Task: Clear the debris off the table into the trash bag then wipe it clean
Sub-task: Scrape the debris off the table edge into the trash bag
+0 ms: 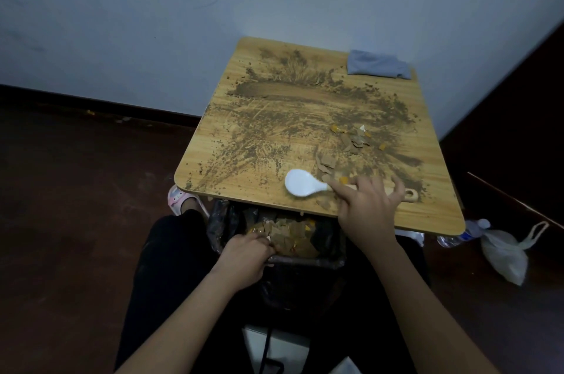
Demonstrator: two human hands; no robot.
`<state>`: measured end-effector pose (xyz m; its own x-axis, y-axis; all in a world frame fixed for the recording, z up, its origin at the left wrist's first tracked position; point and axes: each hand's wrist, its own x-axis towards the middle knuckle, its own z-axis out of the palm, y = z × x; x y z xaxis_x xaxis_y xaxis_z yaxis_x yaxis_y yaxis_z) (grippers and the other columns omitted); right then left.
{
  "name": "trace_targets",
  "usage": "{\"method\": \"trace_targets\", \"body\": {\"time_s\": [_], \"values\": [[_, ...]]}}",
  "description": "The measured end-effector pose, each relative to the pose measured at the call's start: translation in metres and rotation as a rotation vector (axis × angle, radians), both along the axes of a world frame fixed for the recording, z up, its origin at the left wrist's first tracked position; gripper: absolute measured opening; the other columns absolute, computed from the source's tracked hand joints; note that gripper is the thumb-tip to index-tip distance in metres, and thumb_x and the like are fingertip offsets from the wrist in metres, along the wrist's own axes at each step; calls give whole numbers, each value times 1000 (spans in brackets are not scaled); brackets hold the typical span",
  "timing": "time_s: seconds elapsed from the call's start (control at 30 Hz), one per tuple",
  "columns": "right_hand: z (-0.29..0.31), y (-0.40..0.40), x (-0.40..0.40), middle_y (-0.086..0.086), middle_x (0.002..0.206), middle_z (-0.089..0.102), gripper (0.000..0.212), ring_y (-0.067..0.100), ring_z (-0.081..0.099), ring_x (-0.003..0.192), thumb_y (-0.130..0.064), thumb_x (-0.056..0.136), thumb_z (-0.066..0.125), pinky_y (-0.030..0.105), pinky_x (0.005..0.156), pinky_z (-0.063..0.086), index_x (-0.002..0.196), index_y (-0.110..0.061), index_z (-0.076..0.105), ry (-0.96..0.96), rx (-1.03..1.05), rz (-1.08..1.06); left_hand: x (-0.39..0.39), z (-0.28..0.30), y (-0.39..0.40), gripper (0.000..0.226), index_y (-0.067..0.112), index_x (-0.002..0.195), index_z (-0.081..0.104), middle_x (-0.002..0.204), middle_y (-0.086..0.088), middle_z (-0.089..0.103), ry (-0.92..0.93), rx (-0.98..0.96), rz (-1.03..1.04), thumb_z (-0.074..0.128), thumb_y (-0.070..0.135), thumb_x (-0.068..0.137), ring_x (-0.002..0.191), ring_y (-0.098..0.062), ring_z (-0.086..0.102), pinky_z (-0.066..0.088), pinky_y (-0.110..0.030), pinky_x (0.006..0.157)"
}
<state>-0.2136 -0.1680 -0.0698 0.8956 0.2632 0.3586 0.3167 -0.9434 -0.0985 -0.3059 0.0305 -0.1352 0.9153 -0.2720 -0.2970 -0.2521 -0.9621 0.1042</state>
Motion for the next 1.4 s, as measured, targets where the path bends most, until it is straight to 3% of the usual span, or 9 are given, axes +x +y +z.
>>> {"method": "trace_targets", "body": {"time_s": [0.13,0.3,0.4,0.53,0.77,1.0,1.1,1.3,1.4], "values": [[9,5,25,7,101,63,39,29,53,105,-14,83,63,53,107,9,114,-35,69,80,-50,-134,1,1,-1,29,22,117,59,120,2,56,-2,19,-15,41,26,94,118,-20,46,41,-33,86],[12,20,51,6,114,59,37,27,46,117,-20,85,59,50,107,-1,117,-37,66,124,-184,-139,1,2,-2,30,22,117,59,121,2,56,2,29,-11,42,24,93,118,-21,46,41,-34,86],[8,18,53,10,116,60,34,31,46,118,-25,83,62,50,107,-2,114,-35,69,131,-193,-112,1,2,-1,28,23,114,60,120,2,56,-13,7,-1,42,22,93,118,-20,46,42,-33,85],[2,9,42,9,104,64,33,31,53,109,-19,83,63,48,107,2,110,-35,71,98,-159,-100,1,0,-1,28,22,114,60,120,2,56,-20,3,-1,41,21,92,118,-20,45,41,-32,85],[-2,-10,14,11,87,65,34,32,61,88,-6,67,78,62,102,23,93,-28,78,10,-93,31,1,0,-2,30,22,114,60,119,2,56,-13,-5,-6,42,19,90,118,-21,46,41,-33,84],[-5,-17,-8,5,78,63,34,30,62,78,-4,69,67,64,96,30,91,-27,78,-31,-36,71,2,-1,-4,30,22,114,60,120,2,56,-15,-8,-10,42,19,90,117,-21,46,41,-31,83],[-5,-20,-10,3,81,64,36,30,61,82,-2,72,72,62,98,26,95,-28,77,30,1,44,2,0,-4,29,22,114,60,120,2,56,-9,-10,-15,42,19,90,118,-22,46,41,-31,84],[0,-23,14,2,94,63,34,25,53,99,-13,87,61,47,105,11,111,-35,72,140,59,-105,3,0,-6,31,23,115,60,120,3,57,-16,-21,-15,42,18,90,118,-21,46,41,-32,85],[4,-19,38,2,104,62,35,24,49,108,-18,91,56,48,107,11,116,-39,67,161,56,-173,3,0,-6,30,23,115,60,119,3,57,-30,-33,-14,42,19,91,117,-20,46,40,-31,84]]}}
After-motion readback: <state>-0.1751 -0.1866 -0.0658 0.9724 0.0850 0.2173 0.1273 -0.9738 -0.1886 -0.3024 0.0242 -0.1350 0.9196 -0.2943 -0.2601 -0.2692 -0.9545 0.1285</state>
